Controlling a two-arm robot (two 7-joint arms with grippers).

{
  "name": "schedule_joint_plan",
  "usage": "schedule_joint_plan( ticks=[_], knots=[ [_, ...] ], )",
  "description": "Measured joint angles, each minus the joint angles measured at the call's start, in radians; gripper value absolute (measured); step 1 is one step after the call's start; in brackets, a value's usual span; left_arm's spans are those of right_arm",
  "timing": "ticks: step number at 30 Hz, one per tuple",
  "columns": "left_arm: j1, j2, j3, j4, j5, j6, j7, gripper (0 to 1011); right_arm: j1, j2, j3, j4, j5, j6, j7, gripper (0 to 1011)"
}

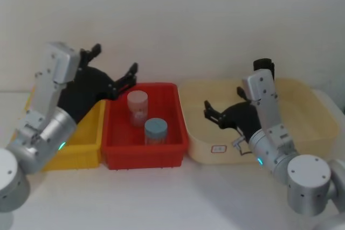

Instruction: Pick up the garbage bag with the one hand and transfer it to the other hand.

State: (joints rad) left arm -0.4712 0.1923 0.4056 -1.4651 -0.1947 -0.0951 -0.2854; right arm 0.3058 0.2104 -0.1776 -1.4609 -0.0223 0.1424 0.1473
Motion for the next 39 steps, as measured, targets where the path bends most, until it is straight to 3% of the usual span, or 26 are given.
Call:
schedule_joint_plan(
  ticks=[12,22,39],
  knots=[
    [0.16,0.057,-0.078,-0.189,0.076,0.05,0.155,1000,-0.027,-0.011,-0.015,-0.037,0.018,0.014,0.046,1001],
    [0.28,0.088,-0.147,-0.309,0.126,0.074,0.256,1000,-0.007,-0.009,-0.047,-0.043,0.029,0.043,0.096,1002],
    [0.364,0.108,-0.197,-0.389,0.158,0.087,0.321,1000,0.041,0.013,-0.151,-0.022,0.005,0.073,0.183,1002]
  ],
)
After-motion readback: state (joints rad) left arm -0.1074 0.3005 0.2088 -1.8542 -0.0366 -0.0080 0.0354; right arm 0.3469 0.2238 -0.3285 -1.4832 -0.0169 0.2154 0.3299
